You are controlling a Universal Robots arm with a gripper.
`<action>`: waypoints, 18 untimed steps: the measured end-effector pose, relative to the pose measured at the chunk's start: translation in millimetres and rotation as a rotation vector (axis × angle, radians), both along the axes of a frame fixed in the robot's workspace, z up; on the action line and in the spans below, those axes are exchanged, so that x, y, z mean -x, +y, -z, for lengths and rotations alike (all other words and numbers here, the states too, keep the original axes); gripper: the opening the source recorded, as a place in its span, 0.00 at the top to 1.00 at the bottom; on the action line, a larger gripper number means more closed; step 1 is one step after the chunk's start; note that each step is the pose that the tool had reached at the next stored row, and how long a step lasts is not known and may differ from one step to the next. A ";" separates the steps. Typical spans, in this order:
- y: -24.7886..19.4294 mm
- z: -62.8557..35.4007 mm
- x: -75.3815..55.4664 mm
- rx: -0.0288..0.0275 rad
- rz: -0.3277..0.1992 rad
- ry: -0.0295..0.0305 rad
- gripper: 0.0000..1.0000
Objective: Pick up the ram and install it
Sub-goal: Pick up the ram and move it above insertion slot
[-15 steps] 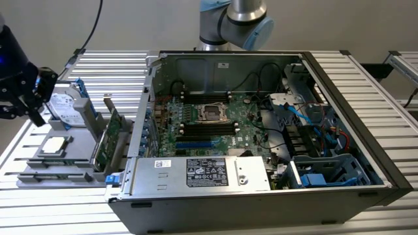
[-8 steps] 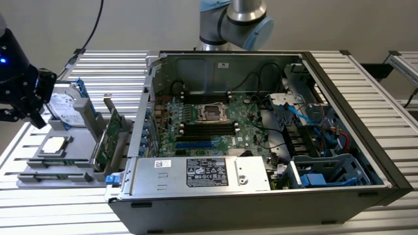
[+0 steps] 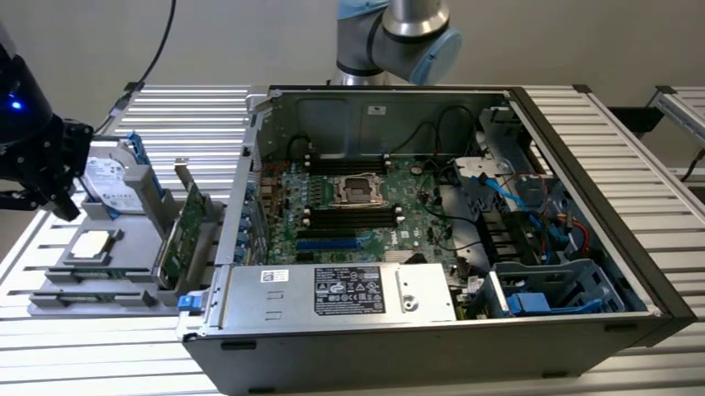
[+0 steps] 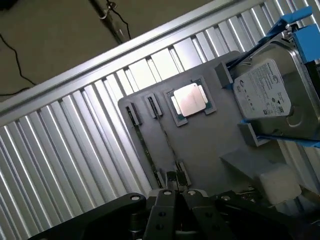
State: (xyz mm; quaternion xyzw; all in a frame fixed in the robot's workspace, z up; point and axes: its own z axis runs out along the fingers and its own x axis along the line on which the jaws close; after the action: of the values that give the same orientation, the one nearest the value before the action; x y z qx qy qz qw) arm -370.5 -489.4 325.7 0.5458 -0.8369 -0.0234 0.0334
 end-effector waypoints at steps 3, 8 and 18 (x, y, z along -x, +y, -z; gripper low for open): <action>0.0 2.6 0.0 0.0000 -0.055 -0.0001 0.89; 0.0 7.9 0.0 0.0000 -0.147 -0.0002 0.89; 0.0 12.0 0.9 -0.0001 -0.269 -0.0005 0.89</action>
State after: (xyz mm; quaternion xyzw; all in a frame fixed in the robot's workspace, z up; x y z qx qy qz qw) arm -371.4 -489.4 313.7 0.6532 -0.7561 -0.0186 0.0360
